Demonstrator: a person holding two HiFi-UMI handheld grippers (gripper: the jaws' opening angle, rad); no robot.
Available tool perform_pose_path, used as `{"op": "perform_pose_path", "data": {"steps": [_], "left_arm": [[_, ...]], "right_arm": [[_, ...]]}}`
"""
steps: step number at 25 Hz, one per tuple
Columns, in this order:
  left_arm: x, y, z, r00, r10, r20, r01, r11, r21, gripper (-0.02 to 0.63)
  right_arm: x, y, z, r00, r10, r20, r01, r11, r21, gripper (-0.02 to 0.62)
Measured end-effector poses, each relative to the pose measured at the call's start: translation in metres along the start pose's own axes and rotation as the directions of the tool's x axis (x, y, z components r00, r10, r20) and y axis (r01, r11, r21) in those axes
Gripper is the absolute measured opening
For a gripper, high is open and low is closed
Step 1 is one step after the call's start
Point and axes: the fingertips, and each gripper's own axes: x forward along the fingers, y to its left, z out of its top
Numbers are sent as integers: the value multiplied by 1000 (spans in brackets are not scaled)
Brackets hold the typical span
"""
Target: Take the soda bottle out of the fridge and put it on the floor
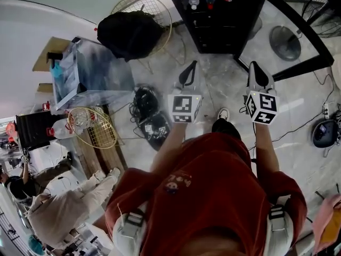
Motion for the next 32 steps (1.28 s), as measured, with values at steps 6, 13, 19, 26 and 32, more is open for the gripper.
{"op": "perform_pose_path", "data": {"steps": [6,13,19,26,32], "left_arm": [[51,-9,16,1000,-2,5,2,1000,19,0],[82,-14,25,1000,-21,22,20,999,40,0],[100,-4,25,998,-62,24,61,997,40,0],[117,30,20,987,-161,28,159,986,51,0],[137,82,24,969,-245,32,242,967,82,0]], "right_arm": [[29,-38,12,1000,5,3,-5,1000,12,0],[45,-56,20,1000,-3,17,3,1000,17,0],[56,-57,24,998,-47,28,46,999,22,0],[77,-34,26,990,-137,23,137,990,21,0],[115,0,37,978,-210,15,210,977,23,0]]}}
